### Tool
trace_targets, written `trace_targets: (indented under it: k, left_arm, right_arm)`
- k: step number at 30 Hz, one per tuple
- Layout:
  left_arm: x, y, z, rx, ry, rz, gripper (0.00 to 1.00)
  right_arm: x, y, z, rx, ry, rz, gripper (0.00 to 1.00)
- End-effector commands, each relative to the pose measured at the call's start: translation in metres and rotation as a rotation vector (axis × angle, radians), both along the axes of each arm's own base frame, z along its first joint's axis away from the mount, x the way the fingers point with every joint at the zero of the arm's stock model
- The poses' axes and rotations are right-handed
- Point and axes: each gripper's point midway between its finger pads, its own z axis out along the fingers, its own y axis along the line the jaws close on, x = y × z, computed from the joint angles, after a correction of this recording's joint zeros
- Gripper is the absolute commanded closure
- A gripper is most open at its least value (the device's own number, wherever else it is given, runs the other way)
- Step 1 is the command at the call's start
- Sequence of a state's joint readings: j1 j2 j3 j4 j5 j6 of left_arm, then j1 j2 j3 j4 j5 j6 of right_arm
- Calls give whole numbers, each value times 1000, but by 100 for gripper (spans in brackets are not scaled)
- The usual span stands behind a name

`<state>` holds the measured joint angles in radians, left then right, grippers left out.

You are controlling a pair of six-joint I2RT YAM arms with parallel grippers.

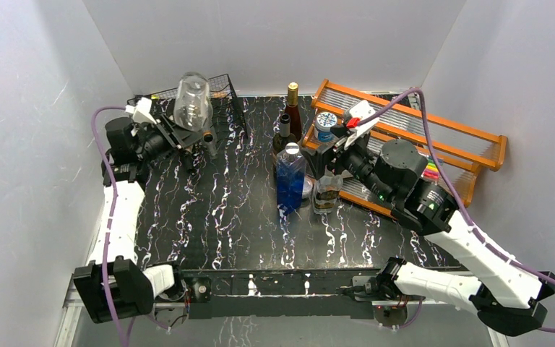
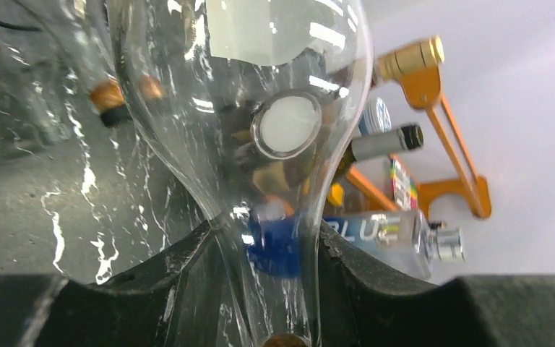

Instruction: Take the wine bottle off the wine rack

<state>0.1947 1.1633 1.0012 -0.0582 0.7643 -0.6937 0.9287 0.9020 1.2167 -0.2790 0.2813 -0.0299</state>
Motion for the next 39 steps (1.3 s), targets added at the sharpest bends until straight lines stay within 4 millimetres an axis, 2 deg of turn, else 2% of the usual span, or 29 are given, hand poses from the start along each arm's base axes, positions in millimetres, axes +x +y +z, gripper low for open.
trace_targets:
  k: [1, 5, 9, 14, 20, 26, 30, 35, 39]
  left_arm:
    - [-29, -30, 74, 166, -367, -135, 100]
    - [-46, -40, 57, 104, -296, -154, 100]
    - [-72, -48, 39, 43, -243, -187, 100]
    - [-98, -50, 8, 75, -138, -209, 100]
    - [-115, -53, -21, 130, -62, -240, 100]
    - [-129, -70, -57, 114, 23, -298, 100]
    - [-136, -76, -65, 107, 53, -316, 100]
    - [-145, -75, -82, 85, 115, -296, 100]
    - [-153, -73, -101, 68, 208, -271, 100]
  right_arm:
    - [1, -1, 52, 93, -90, 1, 2]
    - [3, 15, 56, 86, -82, 42, 2]
    - [10, 36, 55, 84, -82, 86, 2]
    - [19, 75, 54, 58, -90, 181, 2]
    - [30, 113, 47, 1, -84, 254, 2]
    - [26, 135, 30, 28, -41, 323, 2]
    - [23, 146, 17, -7, -14, 349, 2]
    - [6, 161, -17, -113, 6, 402, 2]
    - [-17, 178, -50, -268, -79, 485, 2]
